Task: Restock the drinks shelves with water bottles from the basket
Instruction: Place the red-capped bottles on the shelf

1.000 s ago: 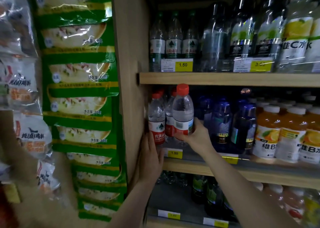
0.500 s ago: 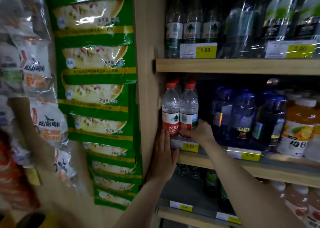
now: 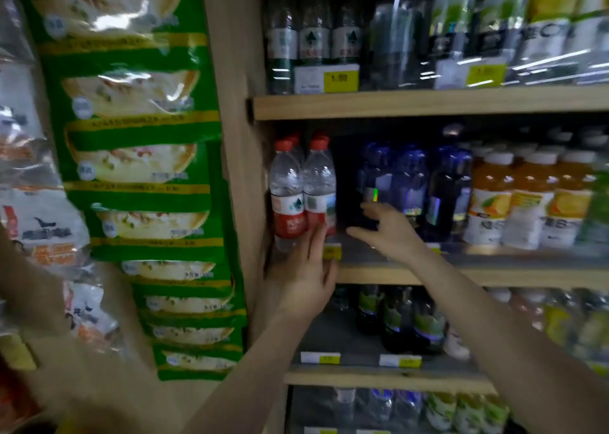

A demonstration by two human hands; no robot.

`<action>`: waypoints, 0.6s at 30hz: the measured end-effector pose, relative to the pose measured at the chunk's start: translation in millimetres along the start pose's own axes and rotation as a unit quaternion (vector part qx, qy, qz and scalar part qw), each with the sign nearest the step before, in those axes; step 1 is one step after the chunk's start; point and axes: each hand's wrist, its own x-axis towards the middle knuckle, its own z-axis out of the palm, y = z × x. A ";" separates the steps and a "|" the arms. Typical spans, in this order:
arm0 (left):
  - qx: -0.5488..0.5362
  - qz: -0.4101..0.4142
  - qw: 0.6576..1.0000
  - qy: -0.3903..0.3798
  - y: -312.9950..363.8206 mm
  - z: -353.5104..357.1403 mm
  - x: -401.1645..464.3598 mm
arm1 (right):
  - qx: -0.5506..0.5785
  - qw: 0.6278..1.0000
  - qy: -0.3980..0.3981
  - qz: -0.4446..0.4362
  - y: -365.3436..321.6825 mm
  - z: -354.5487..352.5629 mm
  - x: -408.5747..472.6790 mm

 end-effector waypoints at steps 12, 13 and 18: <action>-0.200 0.010 0.930 -0.309 109.4 122.3 -141.6 | -0.046 0.976 -0.133 0.168 182.8 -73.7 -208.6; -0.209 -0.014 0.923 -0.322 117.1 135.9 -162.0 | -0.038 0.970 -0.157 0.184 203.5 -72.1 -223.4; -0.252 -0.212 0.868 -0.373 152.1 190.6 -267.9 | 0.003 0.927 -0.273 0.255 315.2 -55.3 -300.6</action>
